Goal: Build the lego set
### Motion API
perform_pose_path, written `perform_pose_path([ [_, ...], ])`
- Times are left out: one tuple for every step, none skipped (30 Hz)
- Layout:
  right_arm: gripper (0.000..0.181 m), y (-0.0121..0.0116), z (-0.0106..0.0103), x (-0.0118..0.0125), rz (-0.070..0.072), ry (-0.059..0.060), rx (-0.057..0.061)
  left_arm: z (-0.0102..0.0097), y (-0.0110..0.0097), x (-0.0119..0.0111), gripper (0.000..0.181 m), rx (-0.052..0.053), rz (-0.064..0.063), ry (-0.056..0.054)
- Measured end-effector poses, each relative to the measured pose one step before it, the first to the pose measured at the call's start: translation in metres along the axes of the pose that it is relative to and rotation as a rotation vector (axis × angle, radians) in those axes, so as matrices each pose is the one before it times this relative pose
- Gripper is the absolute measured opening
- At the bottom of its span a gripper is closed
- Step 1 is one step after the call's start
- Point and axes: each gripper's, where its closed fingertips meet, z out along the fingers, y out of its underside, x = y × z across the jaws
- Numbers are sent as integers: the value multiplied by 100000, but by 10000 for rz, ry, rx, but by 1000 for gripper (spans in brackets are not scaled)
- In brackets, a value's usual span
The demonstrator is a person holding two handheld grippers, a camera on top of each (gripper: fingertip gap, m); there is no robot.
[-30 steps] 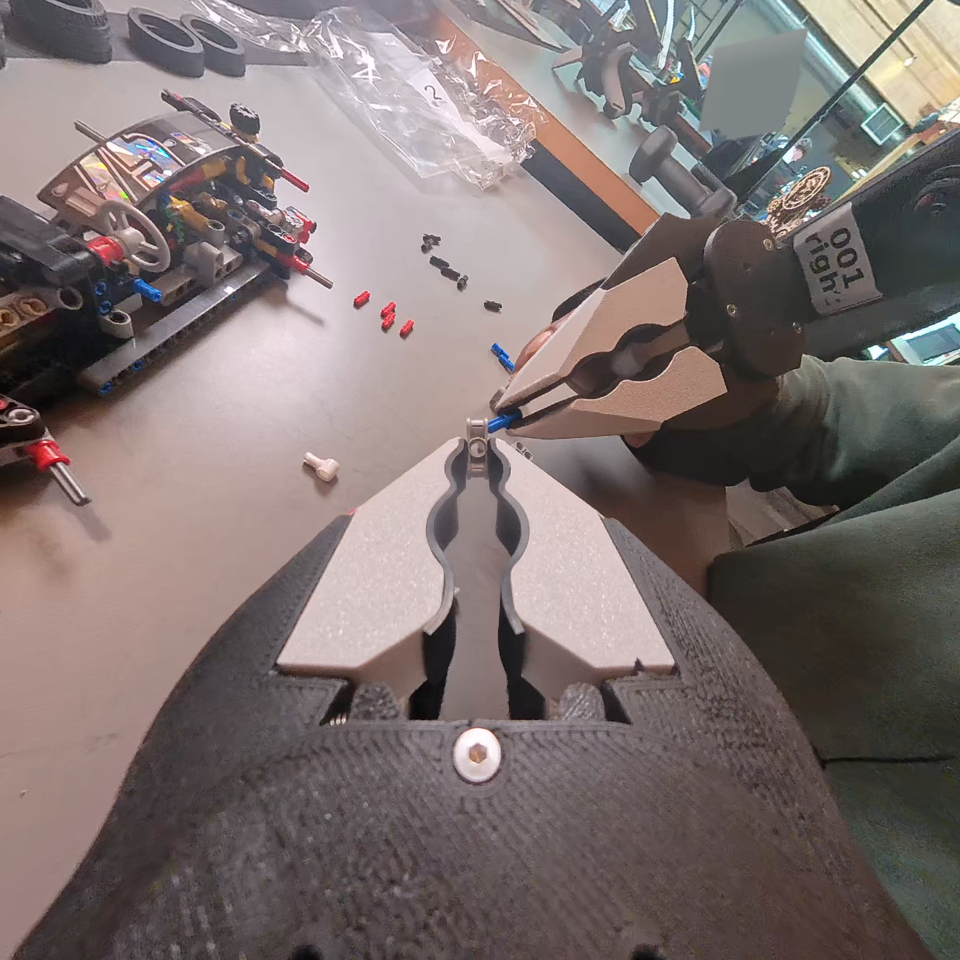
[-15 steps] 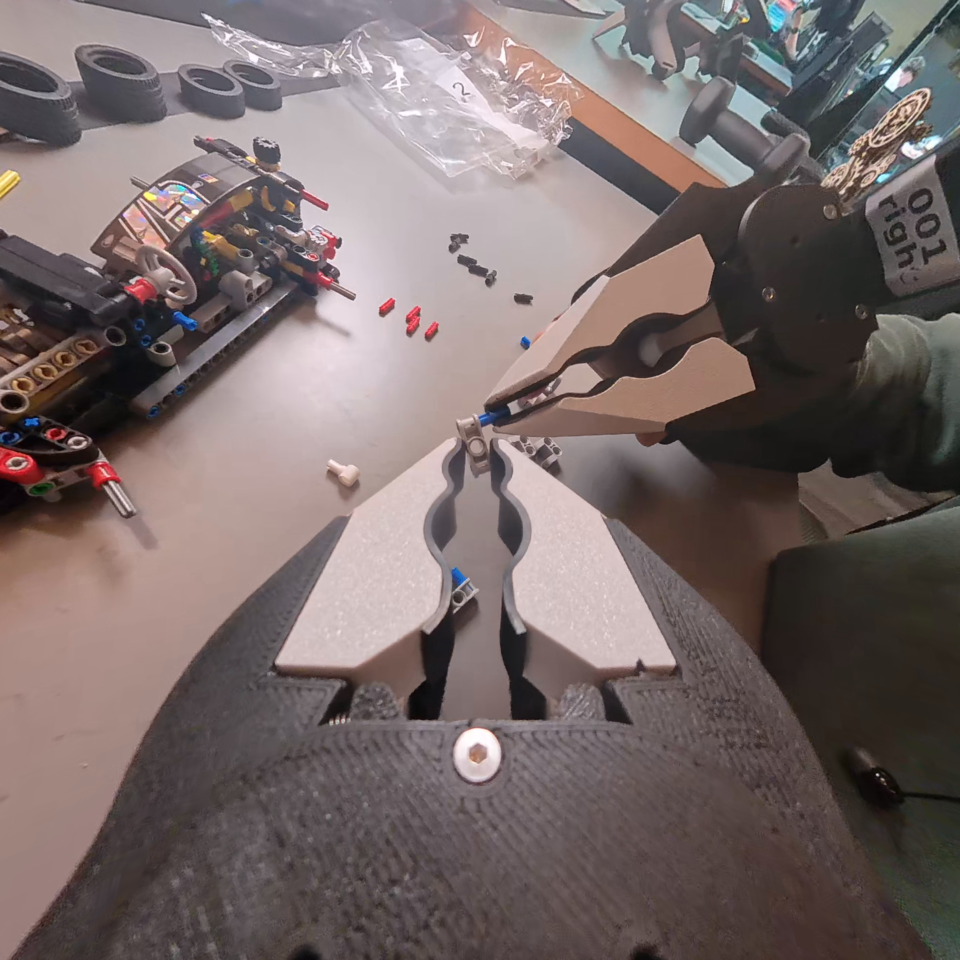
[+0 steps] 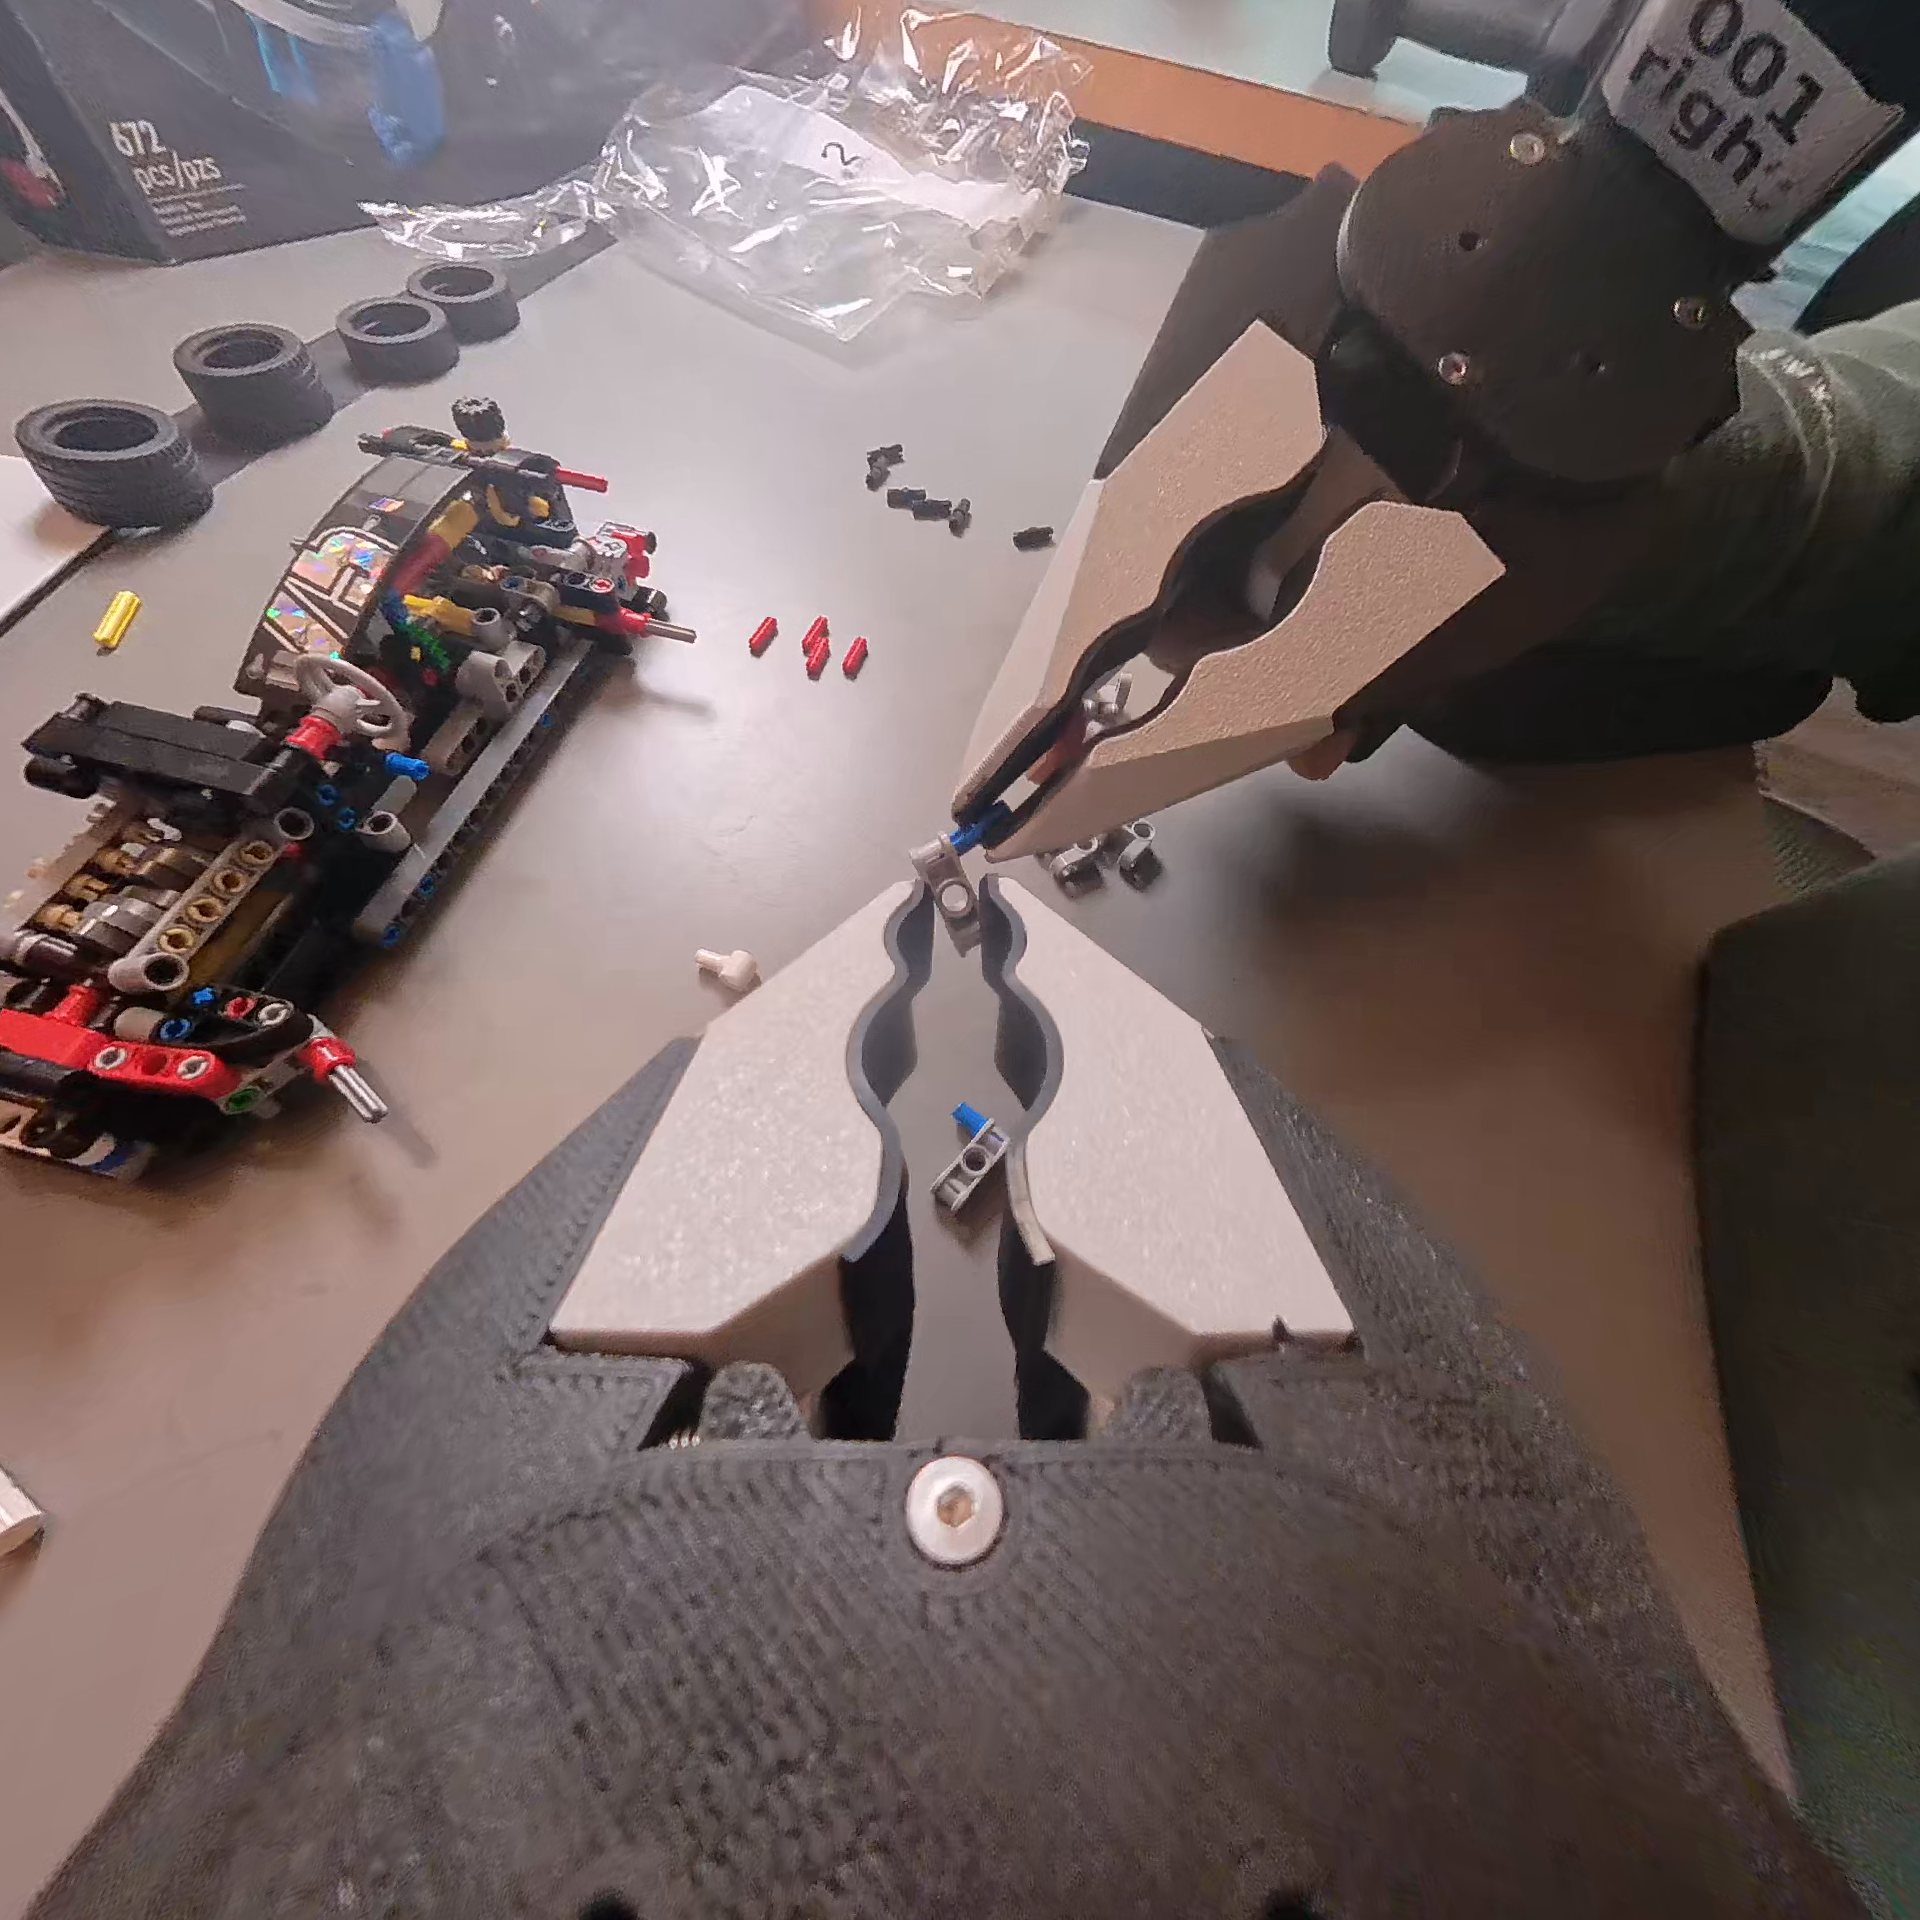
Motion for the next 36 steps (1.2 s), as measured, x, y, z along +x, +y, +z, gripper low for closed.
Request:
perform_pose_path([
  [3,18,31,-116,46,-53,41,52,138,68,6,-29,54,84],
  [3,-21,8,-124,52,-84,34,45,110,79,6,-5,-6,109],
  [4,-28,0,-71,70,-73,27,39,28,4,6,31,4,77],
  [4,-14,-11,-9,37,-81,22,-26,-86,-104,6,80,17,31],
  [7,76,11,-47,98,-151,-33,-66,-169,-165,5,101,-30,39],
  [8,-138,-73,34,188,-158,122,-72,-151,-107,5,88,-114,81],
  [8,-289,-203,-153,263,-359,227,-59,-94,5,5,74,-63,76],
  [16,-294,-291,-167,326,-426,244,-51,-72,176,5,60,94,94],
  [22,-186,-319,-35,349,-348,198,-42,-124,324,5,73,182,121],
  [27,-41,-277,-154,251,-380,118,-20,-166,390,5,77,155,163],
  [31,-76,-221,-238,74,-327,156,17,-175,476,5,83,99,236],
  [34,-80,-143,-324,-144,-248,139,42,-118,455,5,49,61,229],
  [36,79,-60,-402,-343,-195,-6,53,-11,399,5,9,90,197],
  [37,159,26,-383,-382,-123,-97,50,29,340,5,-14,117,154],
  [36,145,59,-312,-289,-73,-111,44,-18,395,5,2,118,178],
  [32,95,73,-280,-159,-84,-64,48,-54,441,5,16,130,197],
  [27,54,48,-189,-57,-61,-35,83,23,355,5,-44,165,120],
  [26,16,43,-390,-42,-206,-8,93,80,274,5,-79,232,57],
  [23,99,52,-425,-49,-214,-69,53,126,254,5,-106,246,53],
  [23,131,31,-238,-81,-109,-78,21,128,227,5,-95,225,51],
  [22,-8,-23,-114,-34,-70,-1,-18,26,152,5,-14,217,16],
  [22,-105,-37,-105,27,-90,62,-55,-77,146,6,29,191,24],
  [21,-150,-51,-148,12,-103,110,-96,-116,171,6,37,188,57],
  [20,-180,-62,-119,-40,-79,124,-89,-143,177,6,55,202,54],
  [19,-121,-53,-148,-75,-89,83,-70,-96,209,6,40,184,66],
  [17,-56,-24,-27,-83,0,62,-45,-82,129,6,30,130,33],
  [16,-51,19,-52,-65,-5,71,-44,-20,50,6,4,100,-4],
  [16,16,56,-35,-22,7,25,-42,40,53,6,-31,110,7],
  [16,50,74,-94,-10,-41,12,-18,86,78,6,-34,106,25],
  [16,38,71,-89,38,-43,38,-35,70,96,6,-12,93,45],
  [16,6,84,-114,13,-48,66,-44,51,119,5,13,54,70],
  [16,6,83,-100,16,-24,46,-46,65,101,5,15,18,62],
  [16,80,104,-47,-12,7,-14,-25,120,70,5,-23,16,39],
  [15,126,119,-154,-23,-54,-52,-6,171,134,5,-64,40,58],
  [15,150,122,-134,-19,-42,-64,11,177,132,5,-65,41,57],
  [15,92,92,-107,-39,-10,-30,-3,134,80,5,-23,-3,46],
])
